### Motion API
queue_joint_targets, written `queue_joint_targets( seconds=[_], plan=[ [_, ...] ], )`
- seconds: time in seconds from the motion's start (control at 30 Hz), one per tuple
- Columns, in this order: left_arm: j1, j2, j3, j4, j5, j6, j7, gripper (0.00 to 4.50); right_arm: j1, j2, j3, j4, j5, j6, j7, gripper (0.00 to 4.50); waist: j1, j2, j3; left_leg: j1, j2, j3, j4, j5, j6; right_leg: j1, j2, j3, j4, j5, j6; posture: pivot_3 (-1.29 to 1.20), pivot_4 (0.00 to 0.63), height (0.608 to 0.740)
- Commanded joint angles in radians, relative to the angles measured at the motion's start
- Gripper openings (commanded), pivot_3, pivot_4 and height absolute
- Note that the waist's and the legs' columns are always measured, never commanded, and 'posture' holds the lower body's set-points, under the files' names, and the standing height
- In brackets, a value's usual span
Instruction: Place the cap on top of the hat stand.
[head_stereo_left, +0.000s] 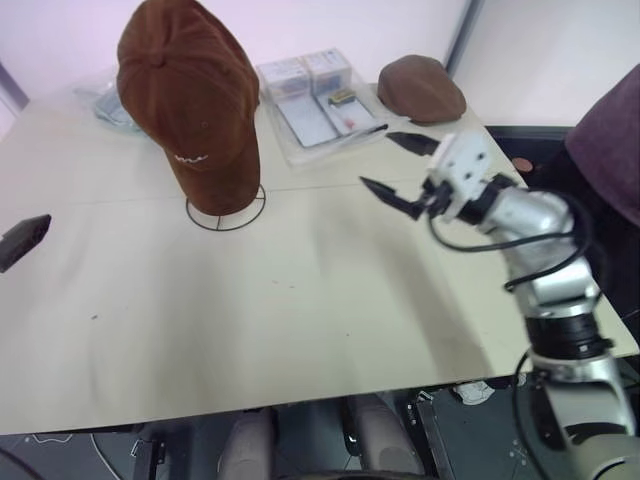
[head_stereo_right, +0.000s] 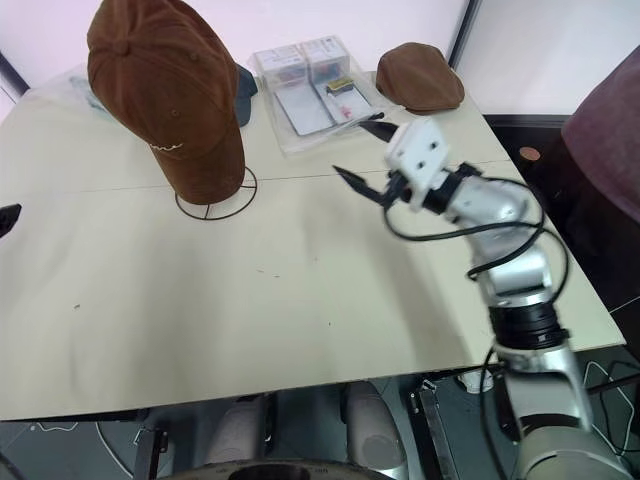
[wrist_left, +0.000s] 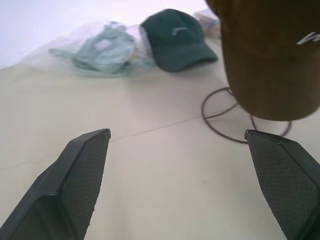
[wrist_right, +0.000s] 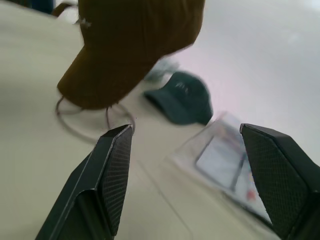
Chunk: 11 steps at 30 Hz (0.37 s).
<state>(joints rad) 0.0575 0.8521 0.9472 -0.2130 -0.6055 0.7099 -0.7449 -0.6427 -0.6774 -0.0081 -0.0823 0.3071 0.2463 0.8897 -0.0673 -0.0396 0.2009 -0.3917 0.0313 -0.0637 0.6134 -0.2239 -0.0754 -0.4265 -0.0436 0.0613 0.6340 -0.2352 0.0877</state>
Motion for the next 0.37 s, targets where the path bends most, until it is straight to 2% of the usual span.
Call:
queue_joint_targets(
  seconds=[0.03, 0.17, 0.37],
  plan=[
    [0.023, -0.054, -0.024, -0.046, -0.002, -0.028, 0.042, 4.5, -0.033, -0.086, -0.057, 0.071, 0.099, 0.126, 0.134, 3.49, 0.0, -0.001, 0.0, 0.0, 0.0, 0.0, 0.0, 0.0, 0.0, 0.0, 0.0, 0.0, 0.0, 0.0, 0.0, 0.0, 0.15, 0.74],
    [0.094, -0.104, -0.086, -0.09, 0.014, -0.049, 0.035, 4.5, -0.018, -0.142, -0.055, 0.119, 0.126, 0.194, 0.221, 3.49, -0.003, 0.0, 0.0, 0.0, 0.0, 0.001, 0.0, 0.0, 0.0, 0.0, 0.0, 0.0, -0.001, 0.0, 0.0, 0.0, 0.15, 0.74],
    [0.137, -0.145, -0.113, -0.152, -0.026, -0.026, 0.065, 4.5, -0.017, -0.14, -0.064, 0.201, 0.089, 0.161, 0.22, 3.49, -0.002, 0.0, 0.0, 0.0, 0.0, 0.001, 0.001, 0.0, 0.0, 0.0, 0.0, 0.0, -0.001, 0.0, 0.001, 0.0, 0.15, 0.74]
  ],
)
